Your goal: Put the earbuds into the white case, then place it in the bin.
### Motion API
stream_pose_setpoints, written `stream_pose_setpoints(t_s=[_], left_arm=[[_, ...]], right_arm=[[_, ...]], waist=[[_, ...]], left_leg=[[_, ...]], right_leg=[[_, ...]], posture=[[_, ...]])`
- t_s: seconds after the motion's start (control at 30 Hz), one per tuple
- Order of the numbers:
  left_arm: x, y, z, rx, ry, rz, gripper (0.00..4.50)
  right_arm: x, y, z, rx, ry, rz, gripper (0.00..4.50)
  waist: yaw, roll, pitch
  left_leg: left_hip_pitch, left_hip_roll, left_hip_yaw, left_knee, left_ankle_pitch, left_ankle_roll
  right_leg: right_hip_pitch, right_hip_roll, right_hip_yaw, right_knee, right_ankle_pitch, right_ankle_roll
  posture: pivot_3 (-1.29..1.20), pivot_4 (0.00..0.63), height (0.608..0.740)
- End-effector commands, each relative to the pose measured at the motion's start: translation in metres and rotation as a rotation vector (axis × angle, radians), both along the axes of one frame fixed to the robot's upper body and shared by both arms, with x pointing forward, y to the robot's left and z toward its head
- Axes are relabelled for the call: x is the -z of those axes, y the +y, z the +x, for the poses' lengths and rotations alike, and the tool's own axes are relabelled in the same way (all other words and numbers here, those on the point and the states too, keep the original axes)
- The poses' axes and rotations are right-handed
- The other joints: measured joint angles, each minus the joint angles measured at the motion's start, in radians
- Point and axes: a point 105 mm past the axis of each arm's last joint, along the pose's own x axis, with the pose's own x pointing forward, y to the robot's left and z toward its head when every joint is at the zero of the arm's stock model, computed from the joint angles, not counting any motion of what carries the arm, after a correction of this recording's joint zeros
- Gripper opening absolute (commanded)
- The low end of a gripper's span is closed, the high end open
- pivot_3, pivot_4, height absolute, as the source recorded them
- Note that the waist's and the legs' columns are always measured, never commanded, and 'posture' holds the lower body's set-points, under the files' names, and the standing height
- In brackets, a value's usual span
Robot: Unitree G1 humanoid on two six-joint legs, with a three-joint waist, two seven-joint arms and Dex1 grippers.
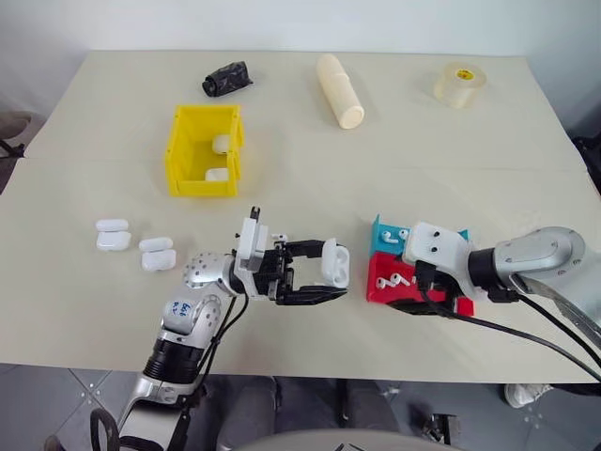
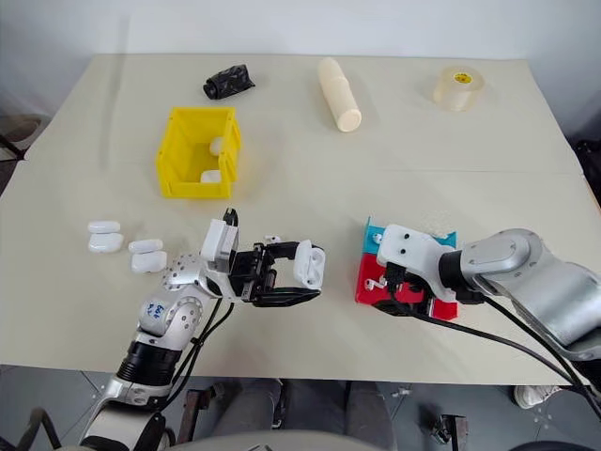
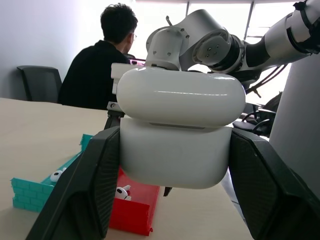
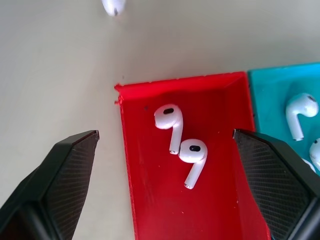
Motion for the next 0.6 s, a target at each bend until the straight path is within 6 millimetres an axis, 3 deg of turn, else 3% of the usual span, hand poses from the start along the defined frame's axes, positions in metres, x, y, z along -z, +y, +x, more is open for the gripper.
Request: stream_pose_setpoints(t_s=[0.03,0.13,0.3,0.6], left_arm=[[-0.007,-0.002,-0.005,0.004,-0.044,-0.017,2.83],[-0.007,-0.002,-0.005,-0.003,-0.043,-0.019,2.83],[-0.008,-0.001,-0.005,-0.006,-0.045,-0.018,2.83],[-0.008,0.0,-0.005,-0.002,-0.052,-0.015,2.83]], right_arm=[[-0.001,-0.002,0.004,-0.015,-0.019,-0.036,4.49],[0.003,-0.003,0.007,-0.022,-0.019,-0.052,3.9],[0.005,-0.004,0.01,-0.043,-0.025,-0.074,2.21],[0.006,0.002,0.017,-0.06,-0.058,-0.082,2.21]], waist=[[0.0,0.0,0.0],[-0.001,0.0,0.0],[-0.001,0.0,0.0],[-0.002,0.0,0.0]], left_leg=[[0.0,0.0,0.0,0.0,0.0,0.0],[0.0,0.0,0.0,0.0,0.0,0.0],[0.0,0.0,0.0,0.0,0.0,0.0],[0.0,0.0,0.0,0.0,0.0,0.0]], right_leg=[[0.0,0.0,0.0,0.0,0.0,0.0],[0.0,0.0,0.0,0.0,0.0,0.0],[0.0,0.0,0.0,0.001,0.0,0.0],[-0.001,0.0,0.0,0.001,0.0,0.0]], posture=[[0.0,0.15,0.74],[0.0,0.15,0.74],[0.0,0.15,0.74],[0.0,0.15,0.74]])
